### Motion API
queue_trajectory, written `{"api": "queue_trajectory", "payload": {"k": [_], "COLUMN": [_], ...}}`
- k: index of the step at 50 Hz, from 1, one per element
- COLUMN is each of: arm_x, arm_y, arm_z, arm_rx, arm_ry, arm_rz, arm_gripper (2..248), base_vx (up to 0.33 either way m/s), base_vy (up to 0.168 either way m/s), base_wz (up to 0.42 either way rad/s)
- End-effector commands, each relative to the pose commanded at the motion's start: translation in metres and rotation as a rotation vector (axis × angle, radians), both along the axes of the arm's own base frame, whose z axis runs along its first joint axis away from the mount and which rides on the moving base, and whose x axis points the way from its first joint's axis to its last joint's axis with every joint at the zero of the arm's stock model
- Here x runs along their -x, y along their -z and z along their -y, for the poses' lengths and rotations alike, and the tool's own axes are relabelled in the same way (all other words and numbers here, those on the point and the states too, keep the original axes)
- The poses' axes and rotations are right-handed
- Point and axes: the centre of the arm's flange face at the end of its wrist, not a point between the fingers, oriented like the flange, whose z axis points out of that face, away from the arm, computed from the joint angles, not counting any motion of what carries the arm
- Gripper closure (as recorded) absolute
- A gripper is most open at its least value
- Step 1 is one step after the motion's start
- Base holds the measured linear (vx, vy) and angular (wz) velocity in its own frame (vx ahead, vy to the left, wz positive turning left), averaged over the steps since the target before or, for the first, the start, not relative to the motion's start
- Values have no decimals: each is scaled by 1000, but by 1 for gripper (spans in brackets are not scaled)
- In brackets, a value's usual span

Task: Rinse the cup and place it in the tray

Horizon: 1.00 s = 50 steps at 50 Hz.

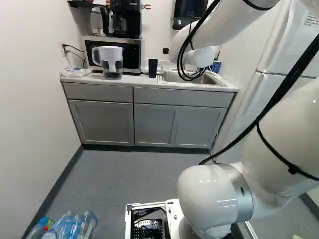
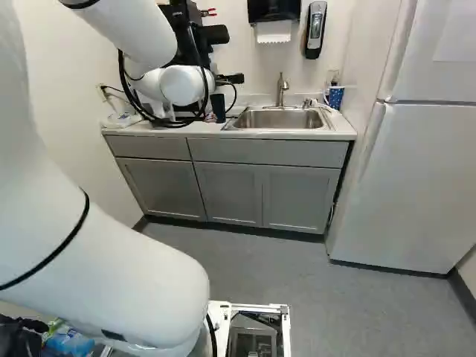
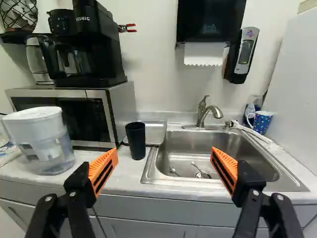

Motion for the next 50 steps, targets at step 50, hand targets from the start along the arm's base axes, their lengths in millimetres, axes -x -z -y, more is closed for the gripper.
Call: {"api": "queue_trajectory", "payload": {"k": [50], "arm_x": [0], "arm_y": [0], "arm_z": [0], "arm_rx": [0], "arm_ry": [0], "arm_rz": [0], "arm_gripper": [3], "base_vx": [106], "base_vy": [-81], "base_wz": [108]}}
